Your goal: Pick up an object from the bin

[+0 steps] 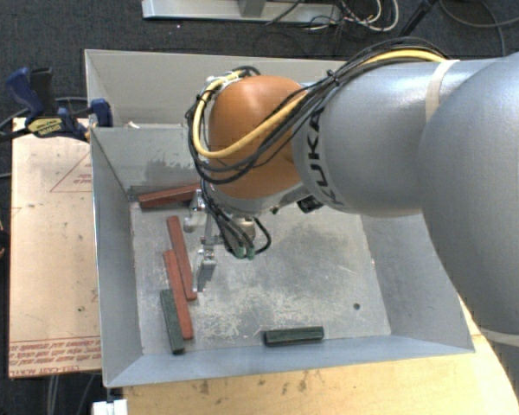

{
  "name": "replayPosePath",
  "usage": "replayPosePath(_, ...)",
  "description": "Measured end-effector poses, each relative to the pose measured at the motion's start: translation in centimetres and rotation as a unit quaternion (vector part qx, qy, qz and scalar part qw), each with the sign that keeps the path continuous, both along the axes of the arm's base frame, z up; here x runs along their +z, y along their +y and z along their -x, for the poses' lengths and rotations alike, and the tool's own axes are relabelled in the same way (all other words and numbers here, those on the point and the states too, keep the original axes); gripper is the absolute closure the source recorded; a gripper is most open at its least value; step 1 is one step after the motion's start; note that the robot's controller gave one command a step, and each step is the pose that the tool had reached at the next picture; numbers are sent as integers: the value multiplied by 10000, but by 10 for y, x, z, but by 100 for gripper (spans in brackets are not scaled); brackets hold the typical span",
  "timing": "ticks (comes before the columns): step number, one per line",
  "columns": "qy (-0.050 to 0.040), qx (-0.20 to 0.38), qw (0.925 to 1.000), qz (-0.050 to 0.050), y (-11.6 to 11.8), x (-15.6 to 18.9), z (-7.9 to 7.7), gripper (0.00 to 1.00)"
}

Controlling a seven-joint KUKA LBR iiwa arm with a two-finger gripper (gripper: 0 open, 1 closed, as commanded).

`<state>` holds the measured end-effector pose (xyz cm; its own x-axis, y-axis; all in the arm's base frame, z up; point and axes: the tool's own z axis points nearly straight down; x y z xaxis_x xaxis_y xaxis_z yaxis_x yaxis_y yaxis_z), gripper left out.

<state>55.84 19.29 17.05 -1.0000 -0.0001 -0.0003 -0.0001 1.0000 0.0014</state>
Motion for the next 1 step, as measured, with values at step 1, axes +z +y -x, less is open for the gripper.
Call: replayPosePath(1,-45,1400,9901,-3,11,-47,-5,0)
